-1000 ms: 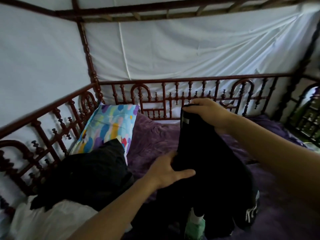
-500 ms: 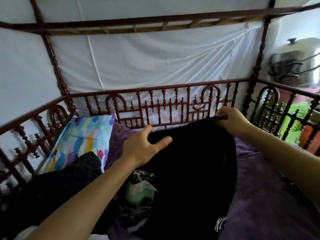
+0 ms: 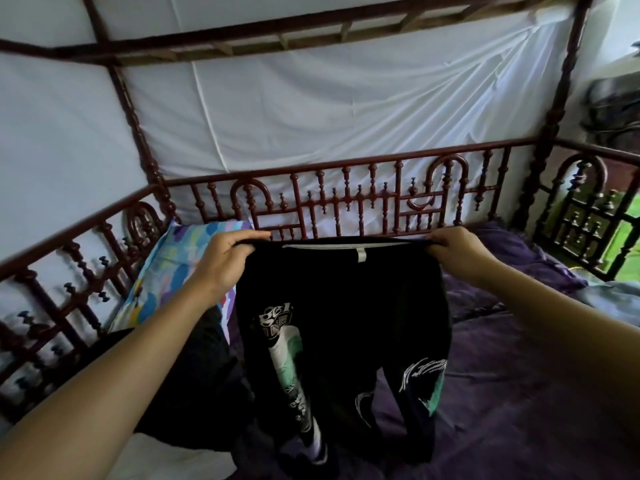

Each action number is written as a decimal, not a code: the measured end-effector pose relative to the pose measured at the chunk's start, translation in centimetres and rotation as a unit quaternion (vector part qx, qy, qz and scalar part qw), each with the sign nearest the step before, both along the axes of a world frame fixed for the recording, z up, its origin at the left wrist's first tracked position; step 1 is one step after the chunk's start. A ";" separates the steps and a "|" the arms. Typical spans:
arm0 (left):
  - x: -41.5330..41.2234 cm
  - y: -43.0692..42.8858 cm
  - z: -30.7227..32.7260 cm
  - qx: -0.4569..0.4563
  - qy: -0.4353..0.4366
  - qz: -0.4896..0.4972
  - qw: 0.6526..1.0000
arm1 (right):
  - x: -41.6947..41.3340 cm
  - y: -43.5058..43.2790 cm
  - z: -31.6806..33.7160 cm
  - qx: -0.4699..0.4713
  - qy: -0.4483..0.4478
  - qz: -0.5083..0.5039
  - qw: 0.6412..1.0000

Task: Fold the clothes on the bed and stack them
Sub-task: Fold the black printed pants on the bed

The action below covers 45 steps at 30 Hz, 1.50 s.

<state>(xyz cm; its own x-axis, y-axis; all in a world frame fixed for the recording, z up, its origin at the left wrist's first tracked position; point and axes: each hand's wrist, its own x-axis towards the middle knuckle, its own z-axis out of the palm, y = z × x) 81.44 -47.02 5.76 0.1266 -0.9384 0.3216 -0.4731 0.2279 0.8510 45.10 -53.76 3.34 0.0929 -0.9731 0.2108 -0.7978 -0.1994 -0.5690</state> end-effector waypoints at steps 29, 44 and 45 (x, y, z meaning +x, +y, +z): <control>10.6 -14.1 -6.8 0.270 0.001 -0.265 0.926 | 9.9 -5.4 -4.5 -0.115 0.052 -0.076 0.989; 10.9 -12.4 -4.3 -0.023 -0.067 -0.074 0.995 | 14.1 -7.1 -0.8 -0.092 -0.252 -0.149 0.952; 10.9 -12.1 -4.0 -0.044 -0.087 -0.052 0.994 | 14.8 -7.2 -0.5 -0.097 -0.260 -0.145 0.950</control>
